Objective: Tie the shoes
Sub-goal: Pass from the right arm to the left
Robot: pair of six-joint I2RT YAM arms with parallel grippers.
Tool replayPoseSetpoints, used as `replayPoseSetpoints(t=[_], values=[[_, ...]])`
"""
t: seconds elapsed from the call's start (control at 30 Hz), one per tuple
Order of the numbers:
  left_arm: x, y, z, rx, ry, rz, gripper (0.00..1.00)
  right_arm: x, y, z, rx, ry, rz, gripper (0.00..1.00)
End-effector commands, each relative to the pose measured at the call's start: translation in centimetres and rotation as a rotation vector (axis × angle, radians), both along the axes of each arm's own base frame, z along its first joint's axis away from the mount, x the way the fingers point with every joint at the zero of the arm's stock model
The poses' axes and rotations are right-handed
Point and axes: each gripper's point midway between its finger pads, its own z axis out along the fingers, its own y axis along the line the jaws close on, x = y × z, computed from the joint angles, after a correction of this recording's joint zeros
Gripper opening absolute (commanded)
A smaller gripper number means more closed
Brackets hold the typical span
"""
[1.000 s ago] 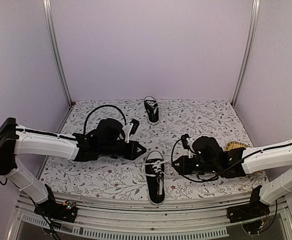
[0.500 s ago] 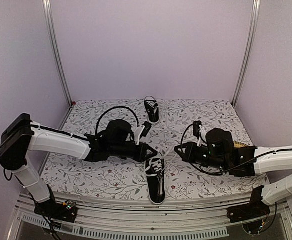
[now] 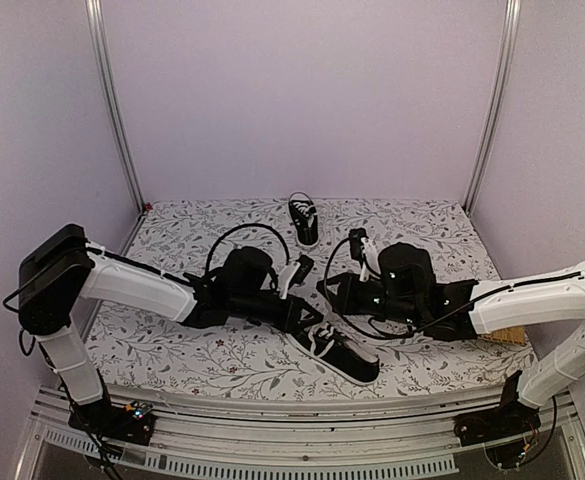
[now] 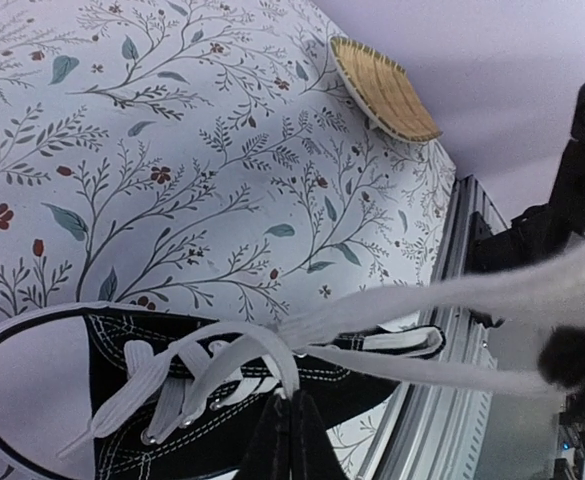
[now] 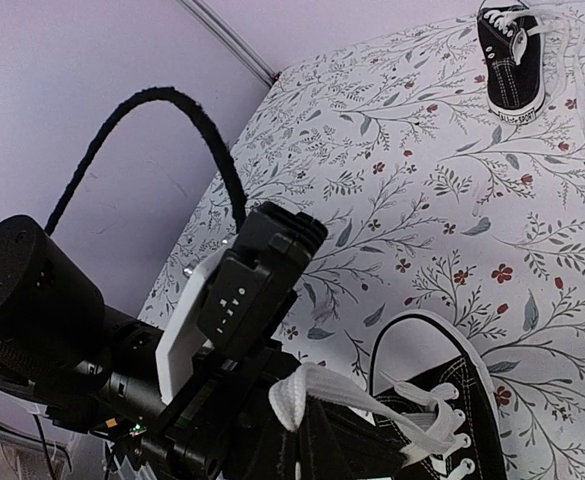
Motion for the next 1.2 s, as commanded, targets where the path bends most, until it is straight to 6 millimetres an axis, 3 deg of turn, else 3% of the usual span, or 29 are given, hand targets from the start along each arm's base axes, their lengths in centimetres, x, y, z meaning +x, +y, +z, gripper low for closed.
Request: replayPoseSetpoints(t=[0.0,0.23,0.7,1.17], values=[[0.2,-0.7,0.9,-0.054,-0.019,-0.016,0.0,0.5,1.5,1.6,0.087,-0.014,0.031,0.03],[0.1,-1.0,1.1,-0.112,-0.019,-0.016,0.01,0.8,2.0,0.0,0.085,0.042,0.046,0.02],[-0.6,-1.0,-0.2,-0.144,0.009,-0.035,0.28,1.8,0.8,-1.5,0.104,0.123,-0.01,0.02],[-0.9,-1.8,-0.6,-0.198,0.005,-0.075,0.36,2.2,1.3,-2.4,0.113,0.177,0.0,0.02]])
